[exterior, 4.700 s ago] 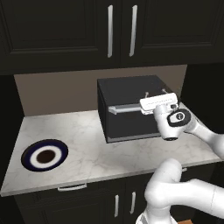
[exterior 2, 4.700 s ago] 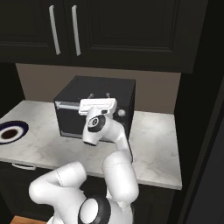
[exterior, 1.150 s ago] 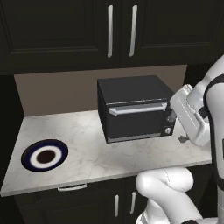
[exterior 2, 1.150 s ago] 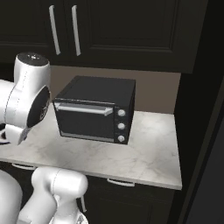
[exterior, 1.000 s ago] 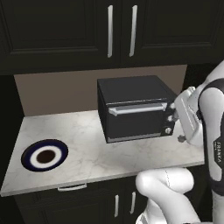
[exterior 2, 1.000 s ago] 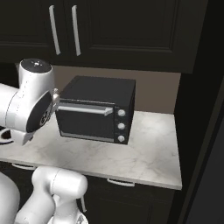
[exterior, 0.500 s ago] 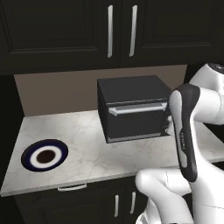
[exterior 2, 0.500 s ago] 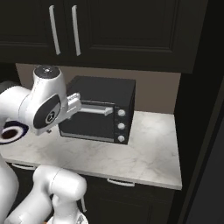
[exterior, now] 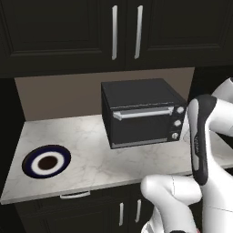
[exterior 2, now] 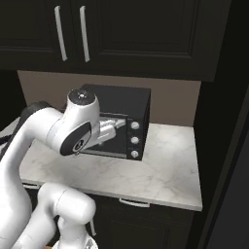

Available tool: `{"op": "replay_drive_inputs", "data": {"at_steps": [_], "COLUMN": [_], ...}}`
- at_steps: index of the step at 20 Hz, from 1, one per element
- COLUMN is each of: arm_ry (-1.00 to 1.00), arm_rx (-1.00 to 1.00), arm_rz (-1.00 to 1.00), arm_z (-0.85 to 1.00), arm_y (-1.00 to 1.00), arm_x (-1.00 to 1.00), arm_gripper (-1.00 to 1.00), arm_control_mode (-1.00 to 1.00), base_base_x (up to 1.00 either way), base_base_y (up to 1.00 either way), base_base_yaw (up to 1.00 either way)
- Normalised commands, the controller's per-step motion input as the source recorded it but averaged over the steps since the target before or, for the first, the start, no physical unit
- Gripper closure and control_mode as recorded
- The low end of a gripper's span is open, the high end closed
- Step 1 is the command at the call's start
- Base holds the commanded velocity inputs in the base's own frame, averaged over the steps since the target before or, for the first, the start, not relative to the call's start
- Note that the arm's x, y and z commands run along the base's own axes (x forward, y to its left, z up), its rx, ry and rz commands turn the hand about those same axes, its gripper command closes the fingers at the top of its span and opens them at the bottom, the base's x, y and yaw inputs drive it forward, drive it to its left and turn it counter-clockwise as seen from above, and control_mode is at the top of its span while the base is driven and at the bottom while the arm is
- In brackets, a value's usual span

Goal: Pick up the bagel from the plate, place it on the toaster oven rack, close the door, and set the timer.

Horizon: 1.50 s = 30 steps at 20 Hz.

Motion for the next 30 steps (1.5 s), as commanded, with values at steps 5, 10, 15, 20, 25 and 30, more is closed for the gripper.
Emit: {"op": "replay_drive_inputs", "data": {"at_steps": [5, 10, 15, 20, 25, 30], "arm_ry": [0.05, 0.11, 0.11, 0.01, 0.00, -0.04], "arm_rx": [0.06, 0.04, 0.06, 0.06, 0.04, 0.03], "arm_rz": [-0.26, -0.26, -0.27, -0.30, -0.36, -0.13], "arm_z": [-0.36, -0.36, -0.34, -0.20, -0.10, -0.04], "arm_y": [-0.15, 0.00, 0.00, 0.01, 0.12, 0.02], "arm_x": [0.33, 0.41, 0.50, 0.51, 0.51, 0.06], "arm_gripper": [-1.00, -1.00, -1.00, -1.00, -1.00, -1.00], "arm_control_mode": [-1.00, -1.00, -1.00, -1.00, -1.00, -1.00], "base_base_x": [0.00, 0.00, 0.00, 0.00, 0.00, 0.00], "base_base_y": [0.00, 0.00, 0.00, 0.00, 0.00, 0.00], "base_base_yaw": [0.00, 0.00, 0.00, 0.00, 0.00, 0.00]}}
